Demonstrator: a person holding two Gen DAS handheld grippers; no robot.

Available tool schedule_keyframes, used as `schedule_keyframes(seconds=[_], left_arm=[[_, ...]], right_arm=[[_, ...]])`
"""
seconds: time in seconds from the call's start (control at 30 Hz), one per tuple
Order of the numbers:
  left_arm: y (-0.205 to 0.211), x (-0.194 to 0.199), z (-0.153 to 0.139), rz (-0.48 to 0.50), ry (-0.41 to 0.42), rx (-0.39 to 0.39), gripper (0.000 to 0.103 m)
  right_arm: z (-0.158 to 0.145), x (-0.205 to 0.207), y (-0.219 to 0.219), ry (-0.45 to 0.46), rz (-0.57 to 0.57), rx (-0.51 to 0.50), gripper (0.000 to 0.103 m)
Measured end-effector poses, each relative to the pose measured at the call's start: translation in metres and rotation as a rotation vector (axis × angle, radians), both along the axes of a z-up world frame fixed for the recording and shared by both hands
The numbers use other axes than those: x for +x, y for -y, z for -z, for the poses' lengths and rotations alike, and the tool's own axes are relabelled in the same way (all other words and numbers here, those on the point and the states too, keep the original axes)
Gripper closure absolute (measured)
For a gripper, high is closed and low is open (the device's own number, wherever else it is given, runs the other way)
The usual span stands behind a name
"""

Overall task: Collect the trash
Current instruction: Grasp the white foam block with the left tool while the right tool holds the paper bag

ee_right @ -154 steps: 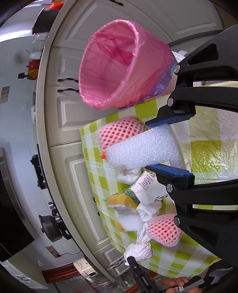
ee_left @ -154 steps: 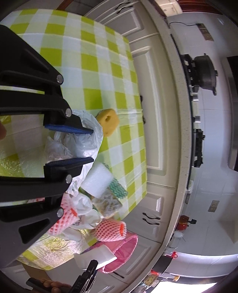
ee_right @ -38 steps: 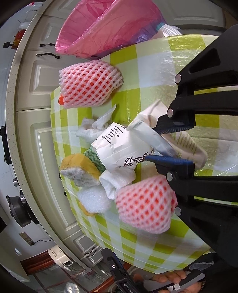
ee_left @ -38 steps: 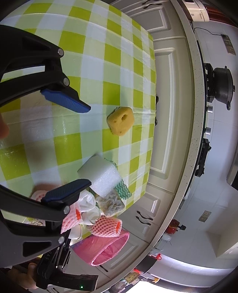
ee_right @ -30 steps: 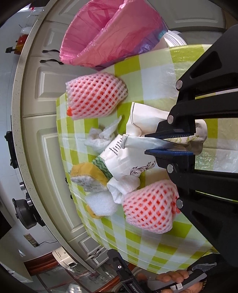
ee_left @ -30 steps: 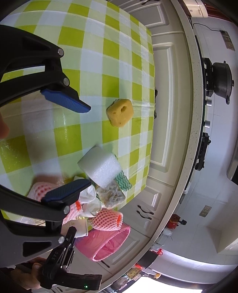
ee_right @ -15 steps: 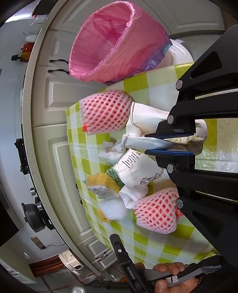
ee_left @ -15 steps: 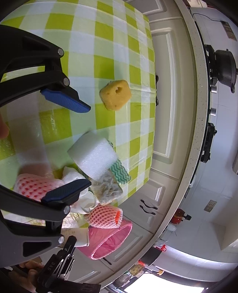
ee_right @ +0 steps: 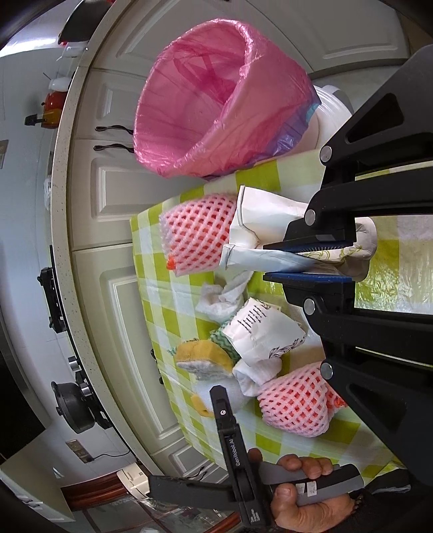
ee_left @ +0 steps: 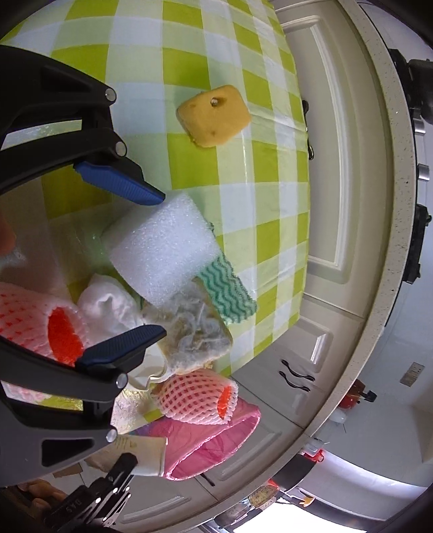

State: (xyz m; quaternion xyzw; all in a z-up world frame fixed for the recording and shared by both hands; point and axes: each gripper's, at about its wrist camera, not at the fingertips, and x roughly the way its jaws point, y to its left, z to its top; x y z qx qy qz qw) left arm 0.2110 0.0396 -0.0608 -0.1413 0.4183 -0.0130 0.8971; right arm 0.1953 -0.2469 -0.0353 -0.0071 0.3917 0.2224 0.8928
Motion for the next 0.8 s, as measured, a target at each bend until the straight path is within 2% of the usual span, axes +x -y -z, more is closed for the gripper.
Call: schedule_keyframes(seconds=[0.07,0.1,0.2,0.27,0.47,0.63,0.8], left_arm=[[0.003,0.007,0.006,-0.006,-0.042,0.019,0.034],[0.003,0.008,0.008,-0.01,-0.053,0.026,0.043],[0.001,0.007,0.006,-0.017,-0.047,0.02,0.044],[0.002,0.004,0.001,-0.018,-0.037,0.042,0.044],[0.007,-0.007,-0.028,-0.041,0.022,0.107,0.045],[0.016,-0.012,-0.064,-0.044,0.091,0.166,0.045],[0.03,-0.01,-0.096,-0.021,0.149,0.186,0.045]], right_arm=[[-0.003,0.001,0.004,0.007,0.01,0.002,0.09],[-0.004,0.001,0.007,0.009,0.015,0.005,0.09],[-0.007,0.002,0.013,0.016,0.027,0.012,0.09],[-0.009,0.002,0.018,0.021,0.035,0.017,0.09],[-0.018,0.006,0.034,0.042,0.065,0.028,0.09],[-0.03,0.01,0.049,0.067,0.087,0.044,0.09],[-0.047,0.014,0.061,0.106,0.102,0.06,0.09]])
